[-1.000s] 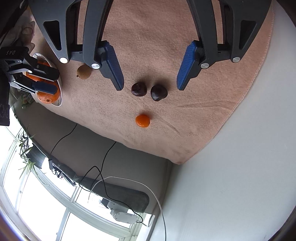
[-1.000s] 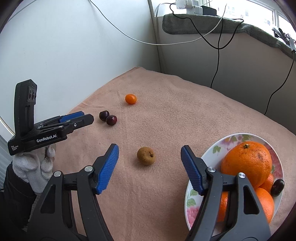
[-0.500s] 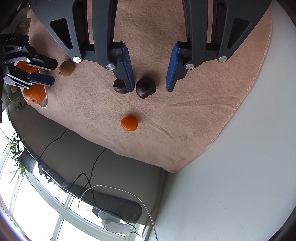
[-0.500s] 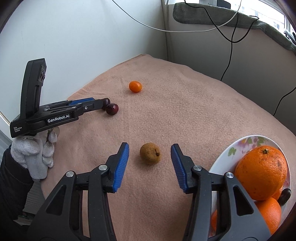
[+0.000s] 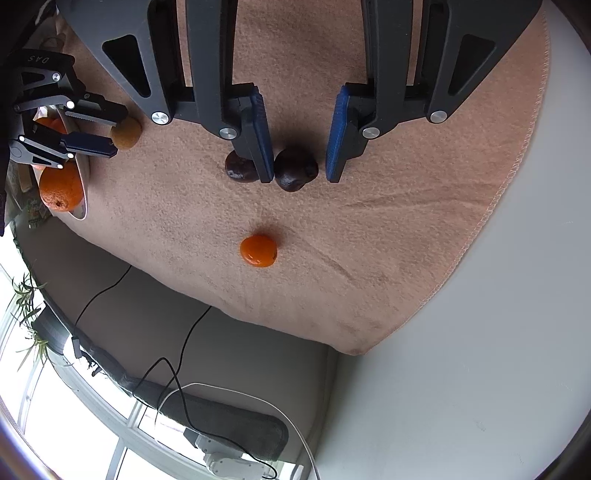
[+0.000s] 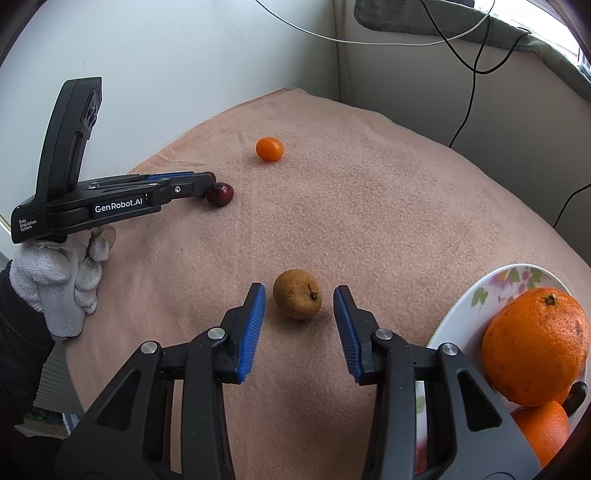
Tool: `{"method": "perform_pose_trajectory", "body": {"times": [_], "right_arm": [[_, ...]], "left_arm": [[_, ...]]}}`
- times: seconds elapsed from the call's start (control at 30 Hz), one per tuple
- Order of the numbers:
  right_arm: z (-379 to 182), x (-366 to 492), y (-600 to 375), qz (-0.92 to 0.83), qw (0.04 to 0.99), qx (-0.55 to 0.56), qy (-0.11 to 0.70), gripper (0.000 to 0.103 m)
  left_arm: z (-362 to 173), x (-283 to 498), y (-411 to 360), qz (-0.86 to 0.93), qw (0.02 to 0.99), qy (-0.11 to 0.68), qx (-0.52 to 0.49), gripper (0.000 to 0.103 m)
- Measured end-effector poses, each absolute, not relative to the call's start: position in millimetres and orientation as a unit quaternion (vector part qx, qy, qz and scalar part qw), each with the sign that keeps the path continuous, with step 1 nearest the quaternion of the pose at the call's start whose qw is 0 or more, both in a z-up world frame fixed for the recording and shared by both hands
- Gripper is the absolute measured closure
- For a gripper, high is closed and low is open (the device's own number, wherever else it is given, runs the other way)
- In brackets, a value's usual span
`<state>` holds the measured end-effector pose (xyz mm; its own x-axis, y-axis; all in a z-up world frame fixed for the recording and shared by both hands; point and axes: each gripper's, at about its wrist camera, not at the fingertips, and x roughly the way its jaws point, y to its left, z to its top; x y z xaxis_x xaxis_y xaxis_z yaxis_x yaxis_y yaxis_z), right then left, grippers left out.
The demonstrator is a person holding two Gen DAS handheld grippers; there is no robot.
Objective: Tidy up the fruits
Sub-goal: 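Close the left gripper on a dark cherry while the right gripper grasps the brown fruit, then carry the cherry with the left gripper while the right gripper lowers the brown fruit into the plate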
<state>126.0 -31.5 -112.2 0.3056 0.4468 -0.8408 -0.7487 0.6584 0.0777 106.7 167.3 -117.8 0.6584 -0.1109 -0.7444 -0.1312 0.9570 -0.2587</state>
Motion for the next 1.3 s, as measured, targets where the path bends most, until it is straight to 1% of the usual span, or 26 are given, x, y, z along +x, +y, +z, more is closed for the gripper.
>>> {"method": "perform_pose_trajectory", "body": {"times": [0.03, 0.17, 0.27, 0.3, 0.33, 0.57, 0.83, 1.3], "right_arm": [[-114, 126, -31, 0.377, 0.790, -0.170, 0.453, 0.065], [-116, 124, -29, 0.371, 0.792, -0.184, 0.448, 0.065], [-115, 125, -29, 0.372, 0.792, -0.187, 0.447, 0.069], [-115, 125, -29, 0.374, 0.791, -0.187, 0.447, 0.074], [-114, 125, -28, 0.373, 0.791, -0.188, 0.447, 0.074], [-115, 124, -29, 0.373, 0.795, -0.188, 0.440, 0.074], [-99, 117, -39, 0.374, 0.806, -0.178, 0.423, 0.074], [-69, 96, -72, 0.364, 0.830, -0.142, 0.399, 0.074]], "left_arm": [[-118, 107, 166, 0.003, 0.899, 0.414, -0.144, 0.080], [-118, 107, 164, 0.003, 0.899, 0.414, -0.141, 0.081], [-119, 108, 163, 0.004, 0.900, 0.413, -0.140, 0.081], [-119, 107, 163, 0.004, 0.900, 0.413, -0.139, 0.081], [-119, 106, 163, 0.005, 0.900, 0.413, -0.138, 0.081], [-117, 103, 163, 0.008, 0.902, 0.408, -0.141, 0.081], [-108, 93, 163, 0.011, 0.907, 0.393, -0.149, 0.081], [-79, 65, 130, -0.017, 0.921, 0.361, -0.146, 0.081]]}}
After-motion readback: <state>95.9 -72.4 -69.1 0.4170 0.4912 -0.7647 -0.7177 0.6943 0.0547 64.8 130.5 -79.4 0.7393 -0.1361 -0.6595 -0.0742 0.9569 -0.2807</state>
